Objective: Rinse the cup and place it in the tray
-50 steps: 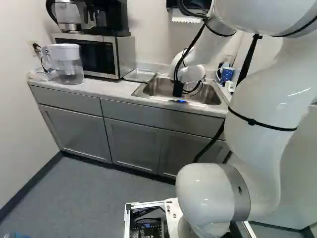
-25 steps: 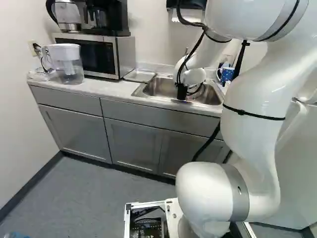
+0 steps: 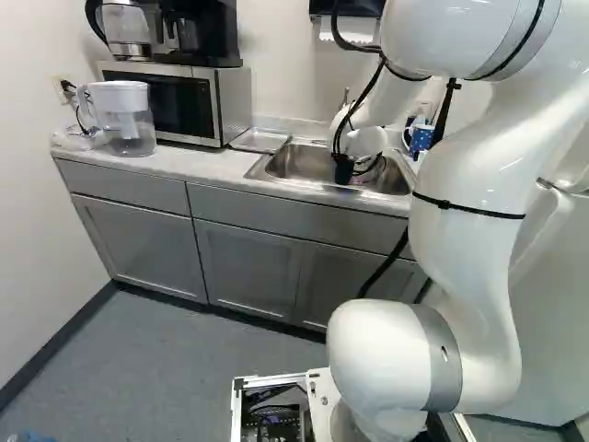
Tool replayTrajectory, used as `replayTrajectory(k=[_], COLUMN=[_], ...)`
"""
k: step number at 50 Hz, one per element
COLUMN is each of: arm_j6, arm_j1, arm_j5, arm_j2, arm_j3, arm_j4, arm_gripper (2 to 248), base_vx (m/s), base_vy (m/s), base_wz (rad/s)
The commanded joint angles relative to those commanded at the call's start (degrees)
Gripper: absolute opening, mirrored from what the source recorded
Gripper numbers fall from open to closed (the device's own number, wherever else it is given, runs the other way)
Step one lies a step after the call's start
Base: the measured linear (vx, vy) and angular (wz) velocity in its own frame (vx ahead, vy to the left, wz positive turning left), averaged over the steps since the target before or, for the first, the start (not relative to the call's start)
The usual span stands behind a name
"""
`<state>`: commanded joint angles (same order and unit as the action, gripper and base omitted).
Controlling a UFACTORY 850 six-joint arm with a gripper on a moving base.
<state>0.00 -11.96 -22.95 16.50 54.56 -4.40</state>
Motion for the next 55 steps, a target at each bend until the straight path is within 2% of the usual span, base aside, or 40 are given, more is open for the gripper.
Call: replayTrajectory(k=[55], arm_j6=[0.0], arm_j1=[0.0], arm_j5=[0.0], arm_j2=[0.0], arm_j3=[0.0], arm_j4=[0.0], arm_gripper=[126], base_vx=[0.0], base_vy=[0.0], base_wz=[0.0])
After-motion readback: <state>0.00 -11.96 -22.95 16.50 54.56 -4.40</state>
